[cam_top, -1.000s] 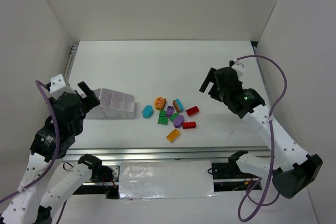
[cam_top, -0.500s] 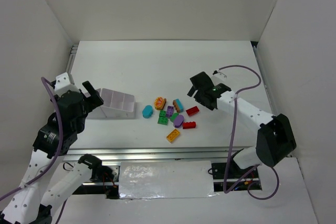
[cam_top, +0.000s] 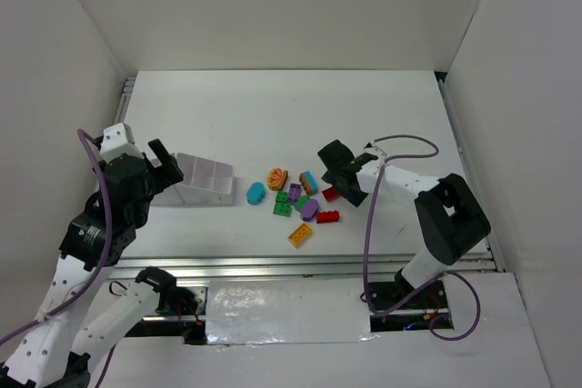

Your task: Sort the legos into containers by color

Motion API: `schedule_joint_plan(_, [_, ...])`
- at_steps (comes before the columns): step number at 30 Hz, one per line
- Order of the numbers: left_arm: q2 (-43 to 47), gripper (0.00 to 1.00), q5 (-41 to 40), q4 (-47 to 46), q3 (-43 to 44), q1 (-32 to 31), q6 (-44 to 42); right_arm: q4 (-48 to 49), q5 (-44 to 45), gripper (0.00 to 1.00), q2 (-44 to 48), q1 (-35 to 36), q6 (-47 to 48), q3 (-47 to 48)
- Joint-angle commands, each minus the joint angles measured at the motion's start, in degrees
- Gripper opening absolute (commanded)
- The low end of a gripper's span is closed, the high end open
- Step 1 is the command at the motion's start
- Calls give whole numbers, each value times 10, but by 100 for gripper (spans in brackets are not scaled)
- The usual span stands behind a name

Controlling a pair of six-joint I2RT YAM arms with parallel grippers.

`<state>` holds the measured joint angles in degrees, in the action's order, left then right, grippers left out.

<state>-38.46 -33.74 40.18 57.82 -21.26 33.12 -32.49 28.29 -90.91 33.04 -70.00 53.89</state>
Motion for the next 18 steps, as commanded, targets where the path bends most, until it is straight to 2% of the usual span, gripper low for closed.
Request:
schedule_joint_plan(1, [0, 100, 7, -27, -1, 0, -10, 17, 7, 84, -11, 5, -33, 9])
schedule_joint_plan(9, [-7, 100, 17, -29, -1, 0, -13, 7, 7, 79, -29, 5, -66, 11])
schedule_joint_plan(18, [-7, 100, 20, -29, -2, 0, -15, -11, 25, 69, -42, 5, -112, 12])
